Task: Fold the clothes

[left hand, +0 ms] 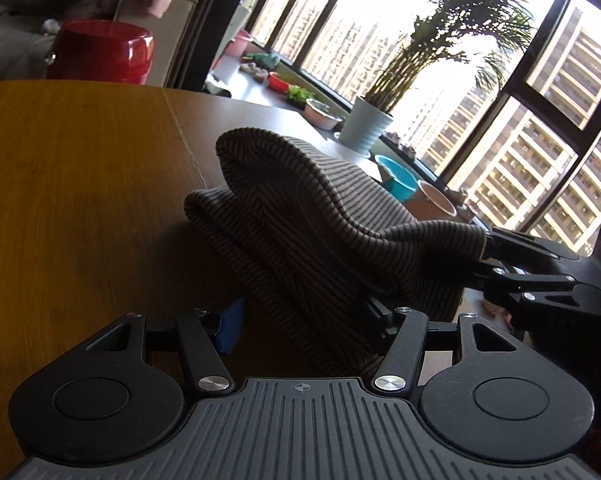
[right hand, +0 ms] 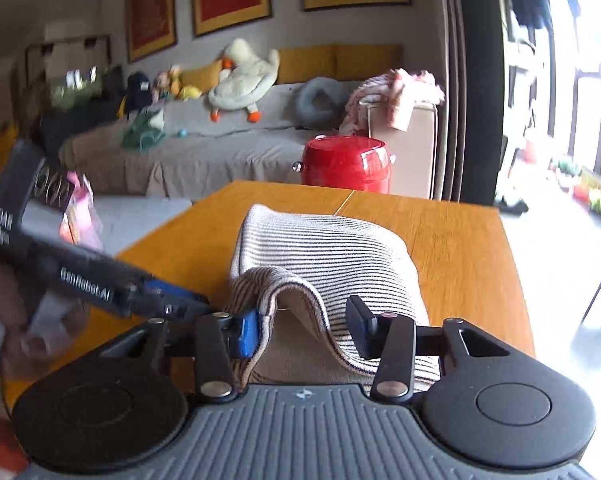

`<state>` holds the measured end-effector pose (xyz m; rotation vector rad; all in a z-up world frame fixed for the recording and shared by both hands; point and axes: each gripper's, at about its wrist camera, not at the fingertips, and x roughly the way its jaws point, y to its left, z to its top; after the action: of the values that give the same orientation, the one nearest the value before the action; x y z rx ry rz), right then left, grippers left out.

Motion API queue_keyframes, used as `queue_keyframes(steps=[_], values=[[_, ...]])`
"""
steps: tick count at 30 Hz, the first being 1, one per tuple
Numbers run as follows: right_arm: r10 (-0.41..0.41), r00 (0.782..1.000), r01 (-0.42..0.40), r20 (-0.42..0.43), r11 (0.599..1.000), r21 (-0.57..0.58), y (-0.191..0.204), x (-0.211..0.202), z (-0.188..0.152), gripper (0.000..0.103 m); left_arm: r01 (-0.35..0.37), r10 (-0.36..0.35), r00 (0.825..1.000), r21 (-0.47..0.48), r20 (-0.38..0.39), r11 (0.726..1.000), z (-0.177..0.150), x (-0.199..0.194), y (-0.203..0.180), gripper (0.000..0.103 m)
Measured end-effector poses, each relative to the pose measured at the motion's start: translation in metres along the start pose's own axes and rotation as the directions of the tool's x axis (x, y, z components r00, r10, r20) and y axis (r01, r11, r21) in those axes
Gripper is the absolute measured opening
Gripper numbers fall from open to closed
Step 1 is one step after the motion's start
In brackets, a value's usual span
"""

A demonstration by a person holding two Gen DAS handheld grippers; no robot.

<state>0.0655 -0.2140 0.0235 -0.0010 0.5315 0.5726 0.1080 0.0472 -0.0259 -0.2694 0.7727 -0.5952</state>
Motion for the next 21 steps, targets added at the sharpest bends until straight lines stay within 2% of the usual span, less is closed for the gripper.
queue_keyframes(steps=[4,6,7,11,13,15,16,17,21], values=[[0.091,0.996,-0.092,0.013,0.99,0.109,-0.015,0.005,0.0,0.046,-0.003,0.003,1.0,-0.006,0.003,1.0,-0.002,-0.004,0.001,0.064],[0.143,0.99,-0.143,0.01,0.98,0.141,-0.018,0.007,0.001,0.056,-0.002,0.002,1.0,-0.006,0.004,1.0,-0.002,-0.006,0.0,0.064],[0.132,0.991,-0.132,0.006,0.983,0.126,-0.017,0.009,0.001,0.058,-0.002,0.002,1.0,-0.006,0.005,1.0,-0.002,-0.006,0.0,0.064],[0.002,1.0,-0.002,-0.01,0.998,-0.066,0.001,0.016,-0.005,0.055,0.0,0.0,1.0,-0.009,0.013,1.0,-0.002,-0.01,0.0,0.065],[0.027,1.0,-0.028,-0.007,0.993,-0.118,0.01,0.011,-0.011,0.056,0.003,-0.003,1.0,-0.015,0.016,1.0,-0.002,-0.011,0.002,0.065],[0.075,0.997,-0.075,-0.01,0.985,-0.155,0.018,0.006,-0.014,0.067,0.005,-0.005,1.0,-0.021,0.018,1.0,-0.002,-0.012,0.003,0.066],[0.092,0.996,-0.093,-0.014,0.979,-0.181,0.024,0.003,-0.016,0.078,0.004,-0.004,1.0,-0.024,0.016,1.0,-0.002,-0.011,0.004,0.066],[0.096,0.995,-0.098,-0.02,0.972,-0.214,0.029,0.001,-0.018,0.08,0.004,-0.003,1.0,-0.027,0.015,1.0,-0.002,-0.011,0.005,0.066],[-0.049,0.999,0.037,-0.022,0.924,-0.381,0.046,0.008,-0.03,0.078,0.007,-0.007,1.0,-0.034,0.009,0.999,-0.002,-0.009,0.006,0.066]])
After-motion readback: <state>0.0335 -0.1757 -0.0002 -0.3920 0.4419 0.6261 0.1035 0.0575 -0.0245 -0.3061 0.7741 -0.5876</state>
